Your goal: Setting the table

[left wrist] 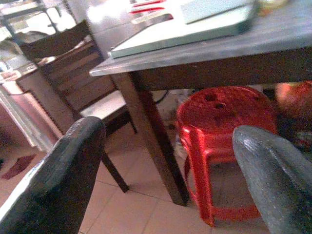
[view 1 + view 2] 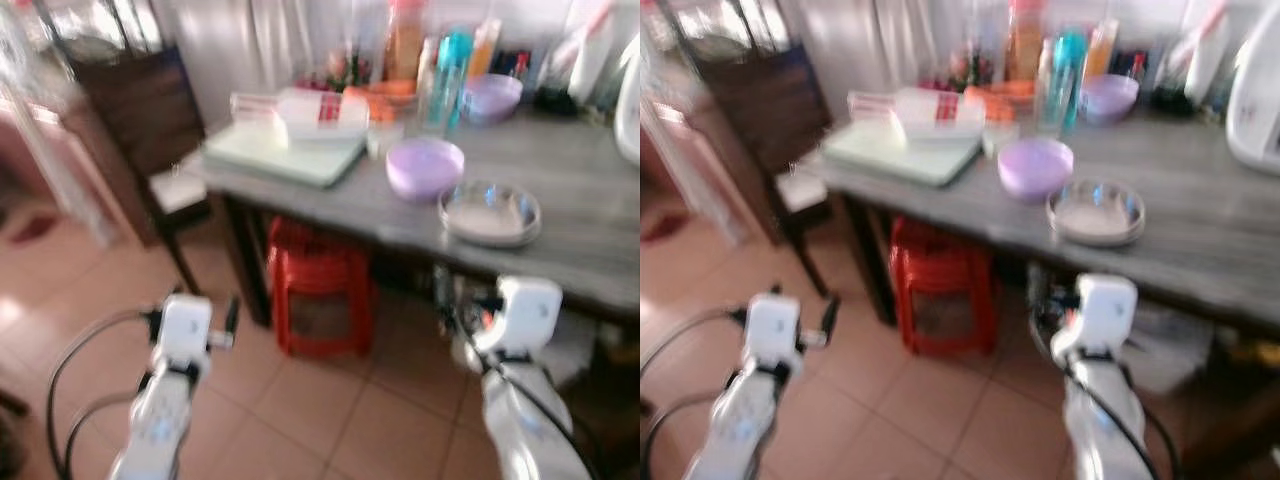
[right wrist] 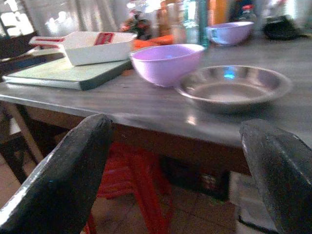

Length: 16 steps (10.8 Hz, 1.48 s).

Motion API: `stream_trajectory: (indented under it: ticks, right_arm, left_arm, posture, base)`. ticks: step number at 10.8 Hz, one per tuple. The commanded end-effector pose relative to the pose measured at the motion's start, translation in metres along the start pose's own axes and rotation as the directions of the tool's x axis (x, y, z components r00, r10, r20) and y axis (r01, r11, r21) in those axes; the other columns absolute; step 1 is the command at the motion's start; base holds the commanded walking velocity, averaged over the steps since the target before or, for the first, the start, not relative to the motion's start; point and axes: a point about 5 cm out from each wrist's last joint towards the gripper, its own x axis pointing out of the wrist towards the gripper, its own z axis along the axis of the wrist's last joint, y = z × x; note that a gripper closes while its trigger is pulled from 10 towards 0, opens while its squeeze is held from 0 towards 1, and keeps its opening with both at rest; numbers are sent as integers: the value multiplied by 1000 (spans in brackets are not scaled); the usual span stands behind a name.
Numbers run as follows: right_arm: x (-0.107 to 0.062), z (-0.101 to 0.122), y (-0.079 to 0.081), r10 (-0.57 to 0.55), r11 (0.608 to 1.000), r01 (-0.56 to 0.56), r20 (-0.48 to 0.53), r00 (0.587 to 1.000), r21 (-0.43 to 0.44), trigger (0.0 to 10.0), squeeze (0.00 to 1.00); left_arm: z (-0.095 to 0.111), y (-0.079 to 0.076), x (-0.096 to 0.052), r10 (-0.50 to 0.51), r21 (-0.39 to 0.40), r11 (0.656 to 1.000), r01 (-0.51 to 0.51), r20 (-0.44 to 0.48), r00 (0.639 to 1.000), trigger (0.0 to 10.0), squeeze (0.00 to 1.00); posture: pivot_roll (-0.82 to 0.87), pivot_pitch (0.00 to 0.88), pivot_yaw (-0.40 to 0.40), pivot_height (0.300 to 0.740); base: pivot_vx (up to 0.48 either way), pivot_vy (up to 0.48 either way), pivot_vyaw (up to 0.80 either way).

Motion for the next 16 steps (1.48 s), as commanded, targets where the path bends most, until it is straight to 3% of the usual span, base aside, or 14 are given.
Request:
stream_trajectory:
  ticks: [1, 10, 12, 16]
  right_arm:
    - [1, 2, 0, -5, 1000, 5, 8, 1000, 8, 10000, 0]
    - [3, 1, -1, -13, 1000, 14, 0, 1000, 15, 10000, 0]
    - [5, 1, -1, -12, 1000, 12, 3, 1000, 11, 10000, 0]
    - [5, 1, -3, -22, 1000, 22, -2, 1000, 9, 10000, 0]
  left_arm:
    - [4, 4, 3, -10, 13, 1000, 10, 17, 1000, 10000, 0]
    - [4, 2, 5, -36, 16, 999, 36, 25, 999, 10000, 0]
    - [10, -3, 6, -107, -29, 994, 109, 74, 992, 10000, 0]
    - [10, -9, 4, -147, -40, 988, 150, 63, 987, 10000, 0]
  posture:
    - [5, 0, 64, 740]
    - [6, 0, 70, 740]
    - [5, 0, 70, 740]
    - [-2, 0, 71, 740]
  base:
    - [-337, 0, 0]
    - [-326, 0, -157]
    - [0, 0, 0]
    - [0, -135, -105]
